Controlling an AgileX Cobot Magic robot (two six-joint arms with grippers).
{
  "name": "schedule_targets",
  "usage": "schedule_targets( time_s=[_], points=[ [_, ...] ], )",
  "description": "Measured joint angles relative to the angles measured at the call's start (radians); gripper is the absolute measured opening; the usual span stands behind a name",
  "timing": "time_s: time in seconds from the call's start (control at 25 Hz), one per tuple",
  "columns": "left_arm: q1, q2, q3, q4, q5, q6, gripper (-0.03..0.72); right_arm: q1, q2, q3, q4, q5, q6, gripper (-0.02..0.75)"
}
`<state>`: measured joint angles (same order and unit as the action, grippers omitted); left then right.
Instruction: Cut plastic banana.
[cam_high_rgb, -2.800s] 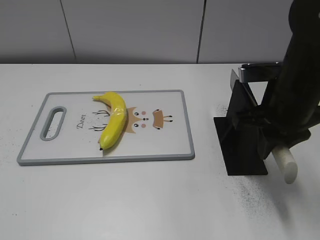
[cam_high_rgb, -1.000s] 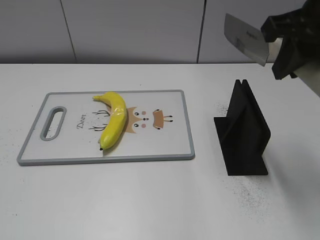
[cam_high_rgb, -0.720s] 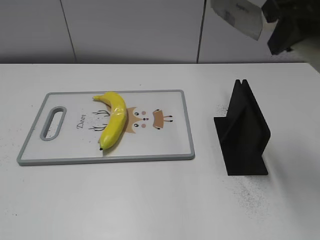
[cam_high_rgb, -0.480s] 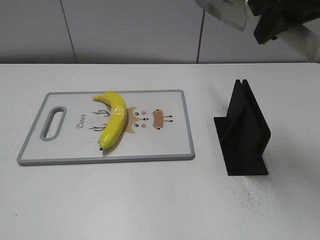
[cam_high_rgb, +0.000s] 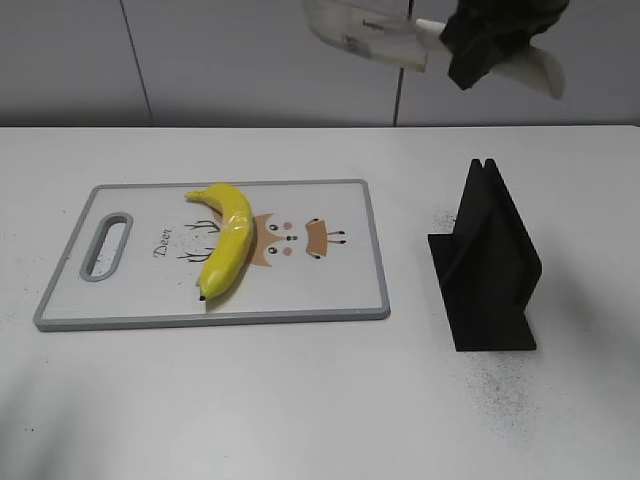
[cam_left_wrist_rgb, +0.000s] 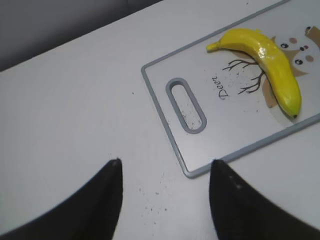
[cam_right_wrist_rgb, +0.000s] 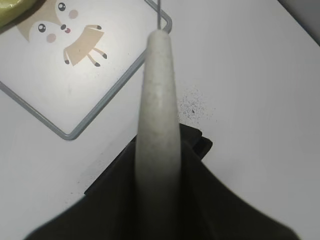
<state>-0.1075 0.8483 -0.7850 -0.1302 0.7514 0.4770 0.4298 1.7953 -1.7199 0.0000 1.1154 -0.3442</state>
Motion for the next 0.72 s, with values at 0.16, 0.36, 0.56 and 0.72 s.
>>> schedule_targets(
  time_s=[0.16, 0.36, 0.56, 0.72],
  points=[
    [0.0, 0.174, -0.154, -0.034, -0.005, 0.107, 0.518, 0.0, 0.075, -0.064, 0.049, 0.003, -0.116, 0.157],
    [0.0, 0.366, -0.344, -0.046, -0.005, 0.286, 0.518, 0.0, 0.151, -0.14, 0.127, 0.001, -0.241, 0.157],
    [0.0, 0.51, -0.481, -0.149, 0.035, 0.577, 0.518, 0.0, 0.219, -0.209, 0.154, -0.001, -0.407, 0.157],
    [0.0, 0.61, -0.581, -0.29, 0.125, 0.784, 0.518, 0.0, 0.274, -0.252, 0.234, 0.0, -0.593, 0.157]
  ],
)
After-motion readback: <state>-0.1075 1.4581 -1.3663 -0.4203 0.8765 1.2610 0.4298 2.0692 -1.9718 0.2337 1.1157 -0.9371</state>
